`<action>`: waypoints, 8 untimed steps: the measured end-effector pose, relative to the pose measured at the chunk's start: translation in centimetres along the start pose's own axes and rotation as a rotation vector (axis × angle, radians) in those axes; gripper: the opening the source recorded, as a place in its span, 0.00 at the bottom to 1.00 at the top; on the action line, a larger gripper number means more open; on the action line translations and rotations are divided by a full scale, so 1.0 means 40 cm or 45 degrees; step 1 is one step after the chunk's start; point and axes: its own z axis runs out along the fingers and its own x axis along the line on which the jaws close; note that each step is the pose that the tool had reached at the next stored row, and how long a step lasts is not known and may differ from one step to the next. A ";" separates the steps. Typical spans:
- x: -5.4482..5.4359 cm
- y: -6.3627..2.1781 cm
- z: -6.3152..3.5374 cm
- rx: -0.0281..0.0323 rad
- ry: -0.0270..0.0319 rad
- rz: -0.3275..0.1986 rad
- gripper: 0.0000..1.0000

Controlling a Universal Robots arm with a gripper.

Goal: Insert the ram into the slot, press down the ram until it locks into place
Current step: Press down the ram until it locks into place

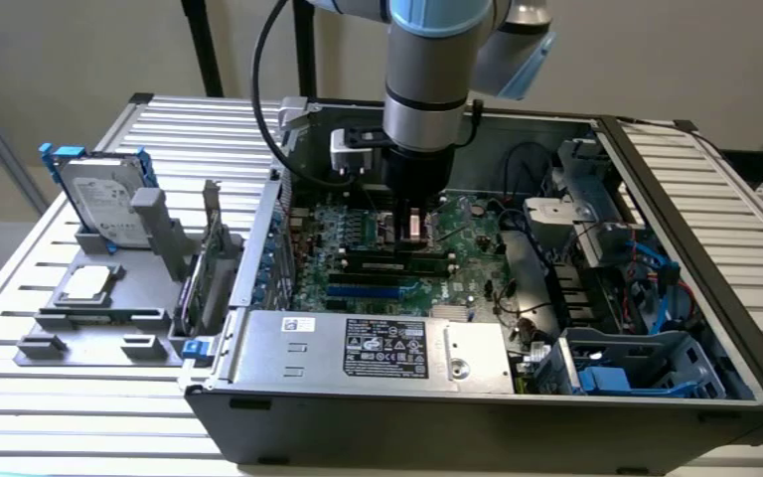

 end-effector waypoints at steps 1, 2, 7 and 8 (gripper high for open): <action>0.000 0.000 0.003 -0.0001 0.0004 0.000 0.10; 0.000 0.000 0.004 0.0001 -0.0003 0.000 0.10; 0.001 0.000 -0.033 -0.0033 -0.0015 0.000 0.10; 0.001 0.000 -0.044 -0.0041 -0.0015 0.000 0.10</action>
